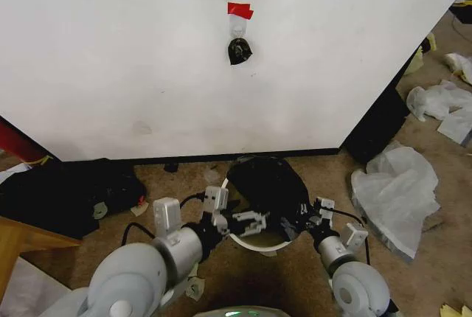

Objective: Place the garbage bag over the trash bin.

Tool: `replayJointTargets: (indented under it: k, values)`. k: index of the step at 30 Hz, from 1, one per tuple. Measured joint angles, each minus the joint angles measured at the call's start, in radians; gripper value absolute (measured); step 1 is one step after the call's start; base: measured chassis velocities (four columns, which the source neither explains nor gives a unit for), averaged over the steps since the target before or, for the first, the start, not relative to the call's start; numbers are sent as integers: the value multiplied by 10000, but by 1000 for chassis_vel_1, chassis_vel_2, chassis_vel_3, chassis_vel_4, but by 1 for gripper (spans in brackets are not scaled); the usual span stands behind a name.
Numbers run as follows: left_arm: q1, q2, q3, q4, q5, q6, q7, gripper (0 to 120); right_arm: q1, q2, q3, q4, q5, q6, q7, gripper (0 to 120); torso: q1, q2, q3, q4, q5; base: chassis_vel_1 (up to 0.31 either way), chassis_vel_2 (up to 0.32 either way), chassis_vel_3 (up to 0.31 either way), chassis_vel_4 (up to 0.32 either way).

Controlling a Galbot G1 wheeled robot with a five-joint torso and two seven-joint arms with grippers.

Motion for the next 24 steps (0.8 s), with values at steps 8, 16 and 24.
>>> replayJointTargets:
  k: [8, 16, 24]
  values:
    - [-144, -187, 74, 537, 186, 238, -60, 94, 20, 43, -19, 109, 161, -56, 58, 0, 0, 0, 0, 1, 0, 0, 0, 0, 0]
    - [-173, -322, 132, 868, 303, 283, -36, 70, 10, -8, 7, 138, 278, -76, 80, 0, 0, 0, 0, 0, -1, 0, 0, 0, 0]
    - [-243, -333, 207, 1006, 331, 278, 30, 40, 49, -62, 24, 138, 423, -101, 105, 0, 0, 0, 0, 0, 0, 0, 0, 0, 0]
